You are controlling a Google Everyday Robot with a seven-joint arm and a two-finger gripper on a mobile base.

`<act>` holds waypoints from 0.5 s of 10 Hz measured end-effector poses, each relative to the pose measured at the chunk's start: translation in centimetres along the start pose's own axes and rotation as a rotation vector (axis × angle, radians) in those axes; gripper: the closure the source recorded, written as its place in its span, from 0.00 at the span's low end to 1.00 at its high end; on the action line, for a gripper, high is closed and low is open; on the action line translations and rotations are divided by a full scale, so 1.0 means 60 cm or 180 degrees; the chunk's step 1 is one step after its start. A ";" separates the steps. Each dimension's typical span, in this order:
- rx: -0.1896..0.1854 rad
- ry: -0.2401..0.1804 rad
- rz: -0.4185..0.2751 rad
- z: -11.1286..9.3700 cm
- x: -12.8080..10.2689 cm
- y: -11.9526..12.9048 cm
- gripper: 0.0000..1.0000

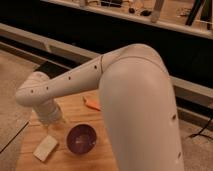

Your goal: Place the white sponge in the ceramic bowl

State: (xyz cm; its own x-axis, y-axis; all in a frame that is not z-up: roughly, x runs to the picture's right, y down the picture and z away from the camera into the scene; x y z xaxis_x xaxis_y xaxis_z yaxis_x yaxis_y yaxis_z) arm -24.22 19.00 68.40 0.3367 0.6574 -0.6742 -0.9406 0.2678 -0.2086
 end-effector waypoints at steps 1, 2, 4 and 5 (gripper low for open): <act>-0.0043 0.0038 -0.0026 0.011 -0.002 0.020 0.35; -0.0090 0.0080 -0.0088 0.024 0.000 0.042 0.35; -0.0152 0.0144 -0.0231 0.046 0.008 0.071 0.35; -0.0182 0.0166 -0.0297 0.057 0.013 0.083 0.35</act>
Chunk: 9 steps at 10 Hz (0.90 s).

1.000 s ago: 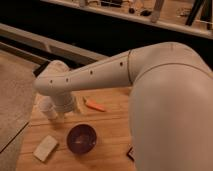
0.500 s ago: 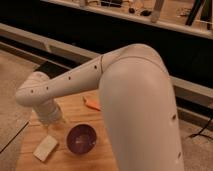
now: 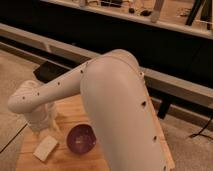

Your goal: Place the white sponge in the ceramic bowl

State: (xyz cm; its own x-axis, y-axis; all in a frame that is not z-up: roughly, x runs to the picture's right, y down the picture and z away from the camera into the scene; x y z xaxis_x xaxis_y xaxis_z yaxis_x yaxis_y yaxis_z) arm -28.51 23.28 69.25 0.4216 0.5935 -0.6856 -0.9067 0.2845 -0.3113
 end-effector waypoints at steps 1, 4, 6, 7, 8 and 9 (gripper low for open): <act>-0.0014 0.0016 -0.0063 0.012 0.004 0.007 0.35; -0.0004 0.0136 -0.0361 0.051 0.029 0.029 0.35; 0.0021 0.0199 -0.0496 0.067 0.041 0.037 0.35; 0.0031 0.0221 -0.0524 0.073 0.044 0.040 0.35; 0.0032 0.0224 -0.0535 0.076 0.043 0.043 0.35; 0.0026 0.0212 -0.0528 0.076 0.040 0.047 0.35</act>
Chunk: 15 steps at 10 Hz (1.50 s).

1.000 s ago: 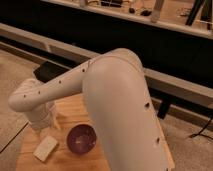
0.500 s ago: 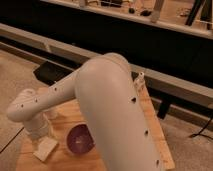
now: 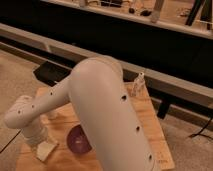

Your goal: Place the white sponge in the ceramic bowl

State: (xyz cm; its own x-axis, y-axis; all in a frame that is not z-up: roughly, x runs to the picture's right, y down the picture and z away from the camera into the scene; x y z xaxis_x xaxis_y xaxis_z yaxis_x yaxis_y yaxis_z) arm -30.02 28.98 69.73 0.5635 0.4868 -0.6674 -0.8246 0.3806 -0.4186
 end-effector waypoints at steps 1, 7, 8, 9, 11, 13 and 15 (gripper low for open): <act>-0.0022 -0.0032 0.0024 0.001 -0.009 0.006 0.35; 0.0064 -0.0231 0.0054 0.025 -0.039 0.019 0.35; 0.0083 -0.0276 0.0093 0.028 -0.046 0.017 0.35; 0.0102 -0.0306 0.0114 0.031 -0.053 0.013 0.35; 0.0095 -0.0352 0.0158 0.037 -0.063 0.007 0.35; 0.0134 -0.0373 0.0142 0.050 -0.070 -0.004 0.35; 0.0176 -0.0371 0.0081 0.061 -0.074 -0.008 0.35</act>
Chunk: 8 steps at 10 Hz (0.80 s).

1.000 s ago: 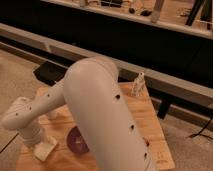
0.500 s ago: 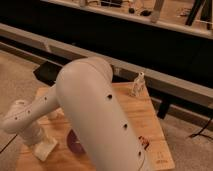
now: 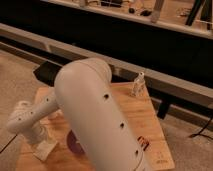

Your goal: Place the white sponge in the ceramic bowl

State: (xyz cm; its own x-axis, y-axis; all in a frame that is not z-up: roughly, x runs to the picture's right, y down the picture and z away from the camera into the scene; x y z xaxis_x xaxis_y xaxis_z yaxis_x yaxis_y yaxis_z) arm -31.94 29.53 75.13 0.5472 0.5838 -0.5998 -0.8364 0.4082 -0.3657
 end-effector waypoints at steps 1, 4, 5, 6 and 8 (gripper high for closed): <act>0.0009 0.0003 -0.0011 0.004 -0.001 -0.002 0.35; 0.0053 0.0017 -0.0050 0.010 0.000 -0.002 0.56; 0.0070 0.0021 -0.0049 0.011 0.000 -0.005 0.66; 0.0079 0.0020 -0.0048 0.011 0.000 -0.006 0.76; 0.0086 0.0012 -0.0023 0.008 -0.002 -0.008 0.95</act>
State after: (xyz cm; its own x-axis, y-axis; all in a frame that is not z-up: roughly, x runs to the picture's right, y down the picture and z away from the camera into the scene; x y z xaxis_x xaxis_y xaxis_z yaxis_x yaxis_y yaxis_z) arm -31.57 29.63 75.73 0.5532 0.5781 -0.5998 -0.8312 0.4312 -0.3509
